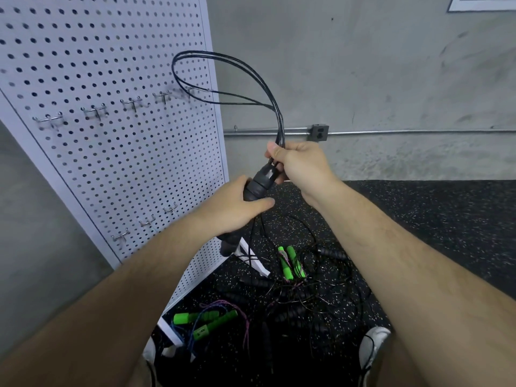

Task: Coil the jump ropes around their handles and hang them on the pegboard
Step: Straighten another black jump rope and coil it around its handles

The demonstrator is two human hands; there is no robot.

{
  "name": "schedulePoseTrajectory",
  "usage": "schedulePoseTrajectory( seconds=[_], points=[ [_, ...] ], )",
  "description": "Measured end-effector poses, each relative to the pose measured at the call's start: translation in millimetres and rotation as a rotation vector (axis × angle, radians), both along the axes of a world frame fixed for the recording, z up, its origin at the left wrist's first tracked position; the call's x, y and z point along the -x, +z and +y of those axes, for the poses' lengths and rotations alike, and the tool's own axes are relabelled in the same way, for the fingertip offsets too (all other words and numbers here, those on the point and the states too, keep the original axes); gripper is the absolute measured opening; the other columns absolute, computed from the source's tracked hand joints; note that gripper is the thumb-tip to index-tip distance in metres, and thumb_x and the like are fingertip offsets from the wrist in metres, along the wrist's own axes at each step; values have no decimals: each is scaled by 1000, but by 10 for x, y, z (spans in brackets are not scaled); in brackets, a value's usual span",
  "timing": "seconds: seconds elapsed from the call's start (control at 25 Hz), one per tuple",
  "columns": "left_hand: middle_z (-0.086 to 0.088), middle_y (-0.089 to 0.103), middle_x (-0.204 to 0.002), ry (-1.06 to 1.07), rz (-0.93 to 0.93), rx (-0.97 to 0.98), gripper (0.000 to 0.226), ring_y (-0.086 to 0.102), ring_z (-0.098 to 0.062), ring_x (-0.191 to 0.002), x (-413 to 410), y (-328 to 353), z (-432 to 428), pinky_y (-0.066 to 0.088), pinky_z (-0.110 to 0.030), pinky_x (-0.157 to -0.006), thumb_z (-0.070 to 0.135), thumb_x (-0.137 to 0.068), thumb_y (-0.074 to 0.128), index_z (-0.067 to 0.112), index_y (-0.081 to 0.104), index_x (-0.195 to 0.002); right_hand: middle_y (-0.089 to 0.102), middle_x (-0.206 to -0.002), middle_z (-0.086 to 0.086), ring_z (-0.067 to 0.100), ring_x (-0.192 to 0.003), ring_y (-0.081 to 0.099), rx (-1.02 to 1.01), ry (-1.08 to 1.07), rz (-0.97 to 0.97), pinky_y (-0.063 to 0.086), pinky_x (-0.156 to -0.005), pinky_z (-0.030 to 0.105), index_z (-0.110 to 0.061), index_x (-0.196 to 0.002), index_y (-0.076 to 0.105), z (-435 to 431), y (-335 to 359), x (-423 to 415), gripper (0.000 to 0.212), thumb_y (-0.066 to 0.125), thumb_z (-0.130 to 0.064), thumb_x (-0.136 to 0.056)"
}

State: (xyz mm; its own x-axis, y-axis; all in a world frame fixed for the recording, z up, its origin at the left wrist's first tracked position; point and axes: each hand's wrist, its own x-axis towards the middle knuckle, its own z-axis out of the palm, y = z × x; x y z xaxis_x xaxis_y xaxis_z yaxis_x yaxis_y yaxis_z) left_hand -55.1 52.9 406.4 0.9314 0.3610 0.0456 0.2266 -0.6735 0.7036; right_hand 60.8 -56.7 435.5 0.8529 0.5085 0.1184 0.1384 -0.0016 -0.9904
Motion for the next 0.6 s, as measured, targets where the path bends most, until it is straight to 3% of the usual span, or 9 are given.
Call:
schedulePoseTrajectory(
  seconds=[0.08, 0.28, 0.48, 0.6],
  points=[
    [2, 57, -83, 6, -29, -55, 26, 57, -15, -72, -6, 22, -24, 41, -31, -64, 45, -91, 69, 31, 47, -95, 56, -48, -7, 12, -43, 51, -14, -4, 0, 49, -55, 31, -3, -90, 73, -28, 2, -7, 26, 66, -26, -98],
    [3, 55, -89, 32, -92, -94, 40, 54, -11, -73, -13, 26, -24, 36, -29, -61, 48, -90, 70, 26, 46, -112, 54, -49, -6, 14, -44, 52, -59, -26, -36, 52, -57, 33, 3, -90, 72, -36, 26, -49, 31, 69, -28, -95],
    [4, 55, -89, 50, -150, -131, 52, 54, -10, -73, -21, 51, -16, 38, -29, -61, 61, -86, 67, 22, 46, -113, 66, -74, 10, 18, -56, 59, -68, -18, 20, 54, -64, 34, 10, -99, 67, -63, -30, -110, 42, 69, -32, -95],
    [3, 54, -96, 33, -117, -219, 52, 53, -9, -78, -34, 19, 6, 38, -27, -62, 62, -91, 58, 21, 44, -119, 76, -85, 10, 21, -63, 66, 6, 6, 68, 60, -80, 41, 2, -95, 71, -81, -95, -135, 40, 69, -38, -94]
  ],
)
